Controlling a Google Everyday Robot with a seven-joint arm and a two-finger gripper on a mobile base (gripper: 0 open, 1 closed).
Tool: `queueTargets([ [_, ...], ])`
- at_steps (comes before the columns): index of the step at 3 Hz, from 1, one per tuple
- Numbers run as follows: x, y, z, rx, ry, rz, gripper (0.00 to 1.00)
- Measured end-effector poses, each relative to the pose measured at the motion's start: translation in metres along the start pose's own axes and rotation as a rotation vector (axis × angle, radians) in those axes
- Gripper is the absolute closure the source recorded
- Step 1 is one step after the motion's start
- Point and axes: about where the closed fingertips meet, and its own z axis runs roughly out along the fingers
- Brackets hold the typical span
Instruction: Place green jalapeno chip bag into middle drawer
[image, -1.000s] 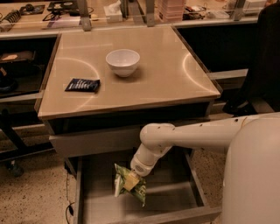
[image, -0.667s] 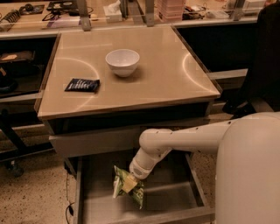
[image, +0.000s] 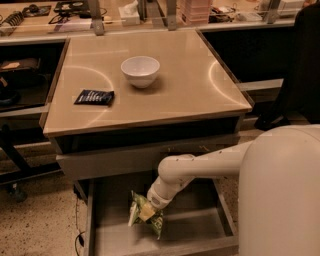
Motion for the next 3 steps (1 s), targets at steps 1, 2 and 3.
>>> queueTargets([
  [1, -0.004, -0.006, 0.01, 0.012, -0.002, 0.007, 1.0],
  [2, -0.008, -0.012, 0.02, 0.016, 0.0, 0.015, 1.0],
  [3, -0.008, -0.017, 0.029, 0.016, 0.004, 0.028, 1.0],
])
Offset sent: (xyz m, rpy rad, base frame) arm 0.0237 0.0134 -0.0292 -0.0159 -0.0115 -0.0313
